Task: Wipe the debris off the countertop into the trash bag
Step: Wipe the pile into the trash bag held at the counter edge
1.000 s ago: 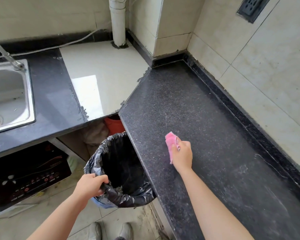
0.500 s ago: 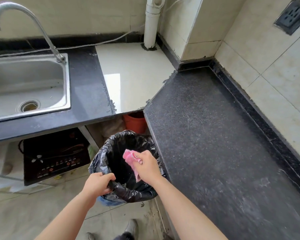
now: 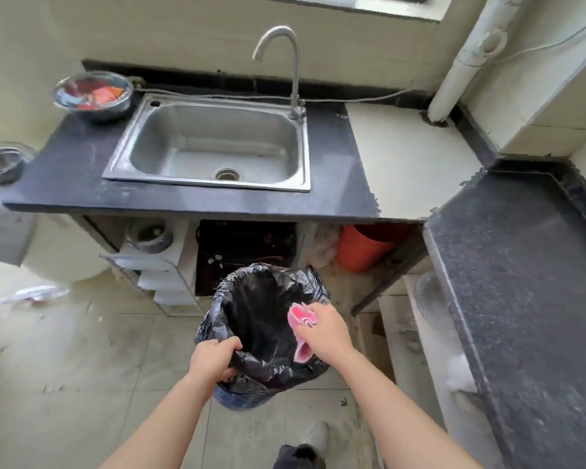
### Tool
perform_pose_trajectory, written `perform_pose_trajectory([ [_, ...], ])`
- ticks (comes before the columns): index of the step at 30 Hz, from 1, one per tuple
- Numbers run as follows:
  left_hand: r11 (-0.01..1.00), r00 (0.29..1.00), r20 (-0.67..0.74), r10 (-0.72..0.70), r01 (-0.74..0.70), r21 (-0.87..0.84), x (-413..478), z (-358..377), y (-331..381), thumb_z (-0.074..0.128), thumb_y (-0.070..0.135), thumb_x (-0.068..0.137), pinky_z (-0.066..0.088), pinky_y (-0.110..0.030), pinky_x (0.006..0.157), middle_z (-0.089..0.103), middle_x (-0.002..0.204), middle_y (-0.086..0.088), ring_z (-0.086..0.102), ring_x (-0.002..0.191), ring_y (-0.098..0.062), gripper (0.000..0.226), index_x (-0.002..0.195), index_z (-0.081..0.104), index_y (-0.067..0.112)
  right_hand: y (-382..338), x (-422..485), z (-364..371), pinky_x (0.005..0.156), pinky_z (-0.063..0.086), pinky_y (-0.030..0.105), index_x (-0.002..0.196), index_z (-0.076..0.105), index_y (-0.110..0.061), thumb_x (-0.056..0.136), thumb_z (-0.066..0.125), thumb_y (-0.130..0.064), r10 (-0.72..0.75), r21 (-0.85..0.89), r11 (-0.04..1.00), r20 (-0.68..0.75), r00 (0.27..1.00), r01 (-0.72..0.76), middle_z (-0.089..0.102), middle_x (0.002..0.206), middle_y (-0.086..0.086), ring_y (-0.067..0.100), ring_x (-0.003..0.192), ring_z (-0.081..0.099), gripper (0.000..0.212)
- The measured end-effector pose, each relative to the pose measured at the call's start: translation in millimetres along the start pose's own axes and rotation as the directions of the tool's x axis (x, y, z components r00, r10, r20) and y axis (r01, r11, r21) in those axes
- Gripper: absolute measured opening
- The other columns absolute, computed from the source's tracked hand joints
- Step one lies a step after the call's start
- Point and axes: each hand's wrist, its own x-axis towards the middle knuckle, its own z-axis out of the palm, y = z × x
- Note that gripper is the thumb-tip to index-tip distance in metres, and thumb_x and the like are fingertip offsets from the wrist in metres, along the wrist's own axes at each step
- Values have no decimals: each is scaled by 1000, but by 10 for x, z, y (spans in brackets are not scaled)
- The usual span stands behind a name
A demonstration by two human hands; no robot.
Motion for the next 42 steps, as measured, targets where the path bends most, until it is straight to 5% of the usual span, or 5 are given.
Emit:
perform_pose_trajectory([
  [11,963,991,-23,-128,119,-244,1074,-3127,-807,70,14,75,58,-38,80,59,75,-11,62,72,-26,14,75,60,4,-2379,-295,2643,72,53,39,102,53,-23,83,50,-5,-35,-155,987,49,998,42,41,107,-1,29,78,64,27],
  [20,956,947,-220,-232,180,-233,2389,-5174,-1544,63,31,66,47,-38,73,62,86,-23,53,75,-28,19,64,56,14,-3989,71,4904,75,44,35,101,51,-20,95,44,-46,-229,-194,932,339,912,306,51,104,-1,23,92,57,28],
  [28,904,801,-514,-307,77,-421,3928,-6010,-2406,65,12,75,30,-32,56,51,66,-10,45,62,-25,20,68,47,6,-4160,1059,6772,67,38,33,95,45,-15,89,48,-17,-214,-105,954,415,884,280,55,93,1,24,87,53,7],
  [33,790,791,-467,-394,32,-612,4875,-6212,-3162,63,5,82,51,-46,90,66,102,-16,63,94,-32,13,94,58,5,-4031,1615,7667,69,41,34,97,50,-11,84,54,-15,-157,-7,984,425,891,177,53,86,-2,23,85,53,13],
  [42,810,722,-489,-489,169,-561,5095,-6402,-3540,64,12,86,46,-51,97,59,125,-17,57,108,-38,40,123,50,6,-3918,1856,7856,81,56,53,82,51,-17,60,65,-25,-89,159,987,501,861,9,66,92,9,30,86,68,28],
])
